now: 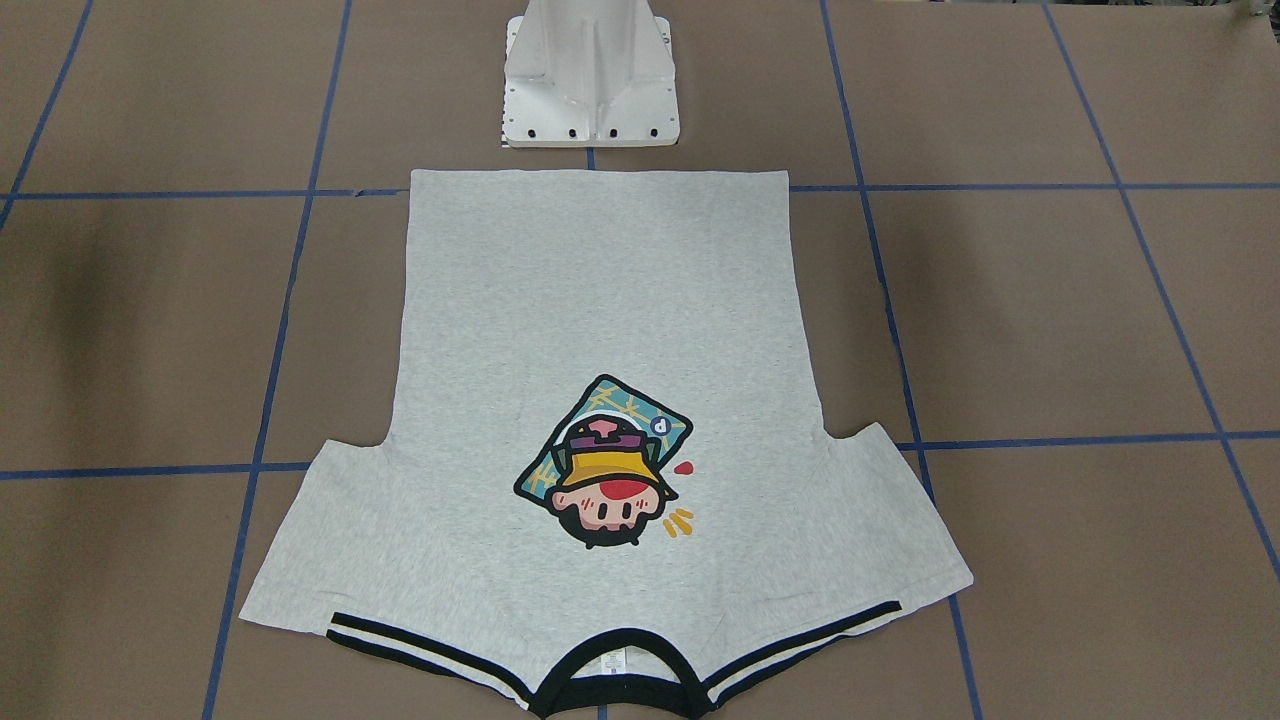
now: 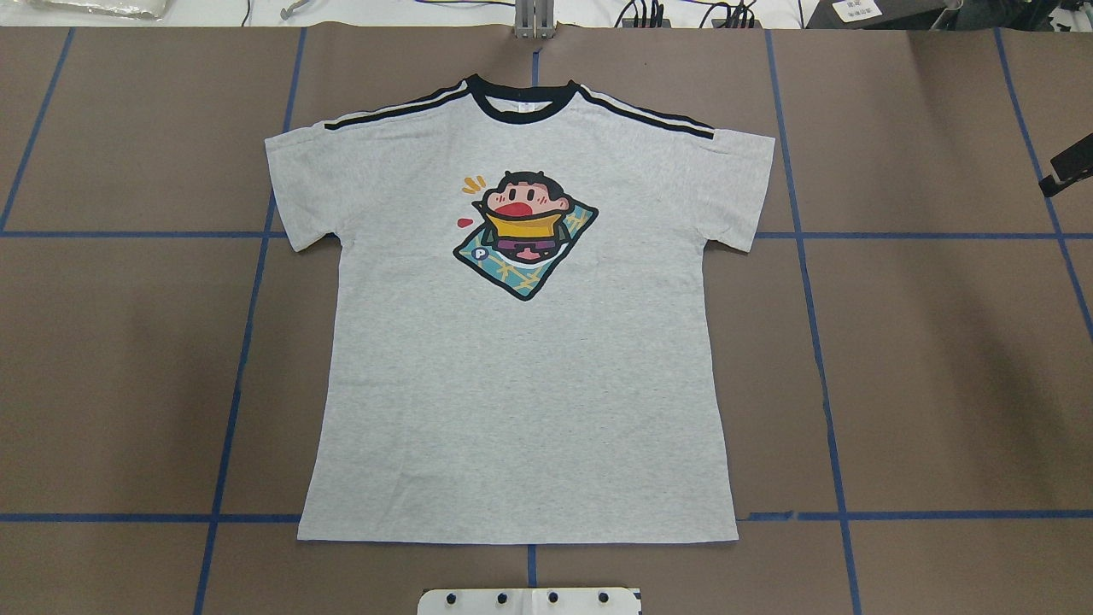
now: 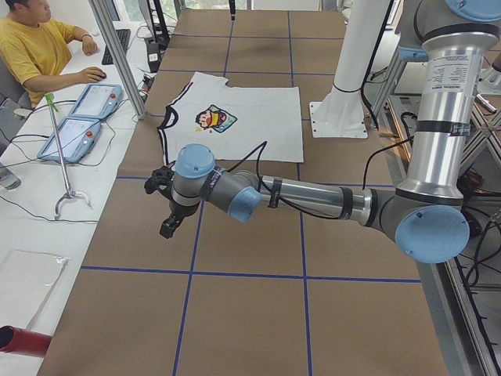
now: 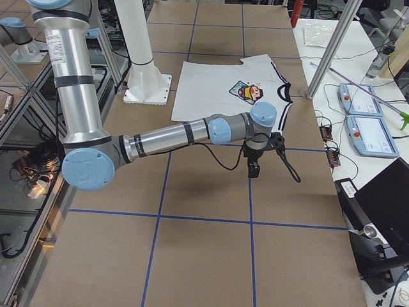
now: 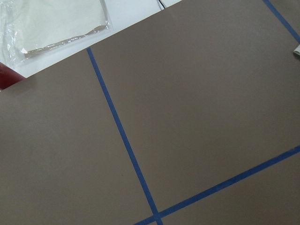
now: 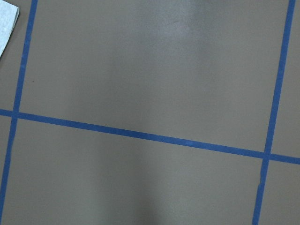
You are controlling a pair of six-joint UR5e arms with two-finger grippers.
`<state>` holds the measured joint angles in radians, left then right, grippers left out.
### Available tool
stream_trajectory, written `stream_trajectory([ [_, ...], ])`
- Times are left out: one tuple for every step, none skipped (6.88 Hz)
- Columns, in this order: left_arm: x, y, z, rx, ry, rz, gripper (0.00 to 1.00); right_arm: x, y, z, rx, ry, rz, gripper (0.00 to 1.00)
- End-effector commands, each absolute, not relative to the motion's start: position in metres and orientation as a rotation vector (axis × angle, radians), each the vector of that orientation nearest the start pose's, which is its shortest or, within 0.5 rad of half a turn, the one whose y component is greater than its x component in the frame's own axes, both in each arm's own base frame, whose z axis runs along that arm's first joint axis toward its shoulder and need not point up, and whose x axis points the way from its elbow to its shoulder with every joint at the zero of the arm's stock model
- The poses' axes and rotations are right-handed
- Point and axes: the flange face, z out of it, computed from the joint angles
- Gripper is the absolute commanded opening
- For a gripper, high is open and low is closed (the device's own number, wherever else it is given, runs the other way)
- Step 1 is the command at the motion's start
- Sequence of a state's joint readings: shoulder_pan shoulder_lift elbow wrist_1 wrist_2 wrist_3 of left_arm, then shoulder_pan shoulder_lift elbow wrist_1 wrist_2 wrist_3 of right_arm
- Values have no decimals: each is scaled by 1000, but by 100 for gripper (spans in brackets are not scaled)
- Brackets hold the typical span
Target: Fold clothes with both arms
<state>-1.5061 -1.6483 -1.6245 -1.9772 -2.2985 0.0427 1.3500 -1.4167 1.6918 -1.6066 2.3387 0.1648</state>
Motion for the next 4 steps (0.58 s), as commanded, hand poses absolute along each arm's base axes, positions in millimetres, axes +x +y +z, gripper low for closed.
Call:
stream_trajectory([
  [-32,-546,545,506,724,292,100,-94,-553,510,82,-802,-203,100],
  [-31,-546,543,509,729,297,100,-131,-550,500,95,-807,-187,100],
  [-32,-522,547,508,743,299,100,-169,-542,496,121,-820,-131,100],
  [-32,-515,543,516,742,302,100,-217,-534,488,113,-805,-44,100],
])
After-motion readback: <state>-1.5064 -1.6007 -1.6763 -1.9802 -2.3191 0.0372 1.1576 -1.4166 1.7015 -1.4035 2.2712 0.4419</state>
